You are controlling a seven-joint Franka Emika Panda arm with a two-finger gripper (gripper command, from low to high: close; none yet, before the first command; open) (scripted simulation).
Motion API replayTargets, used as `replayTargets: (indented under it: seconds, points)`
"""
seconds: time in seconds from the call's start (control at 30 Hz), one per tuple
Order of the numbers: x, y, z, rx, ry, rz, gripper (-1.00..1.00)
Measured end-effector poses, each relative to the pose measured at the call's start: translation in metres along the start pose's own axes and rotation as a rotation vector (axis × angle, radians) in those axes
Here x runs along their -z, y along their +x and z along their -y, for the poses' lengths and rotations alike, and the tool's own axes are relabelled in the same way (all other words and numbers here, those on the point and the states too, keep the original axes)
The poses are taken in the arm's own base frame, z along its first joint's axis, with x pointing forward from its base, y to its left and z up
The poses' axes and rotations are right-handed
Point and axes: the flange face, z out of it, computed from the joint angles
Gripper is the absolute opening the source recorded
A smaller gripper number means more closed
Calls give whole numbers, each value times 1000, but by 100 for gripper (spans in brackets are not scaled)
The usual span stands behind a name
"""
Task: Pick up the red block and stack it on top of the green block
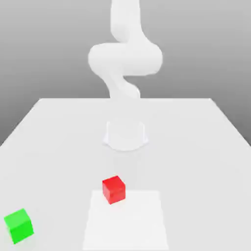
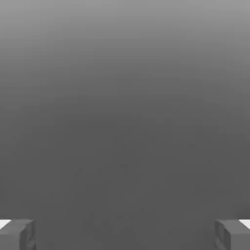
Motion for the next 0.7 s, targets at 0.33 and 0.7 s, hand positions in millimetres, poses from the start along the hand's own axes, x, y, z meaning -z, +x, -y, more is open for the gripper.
replayTargets:
  seconds: [0.33, 0.7]
  points:
    - [-214, -78, -111, -442, -365, 122, 0]
    - [-321, -189, -279, -924, -725, 167, 0]
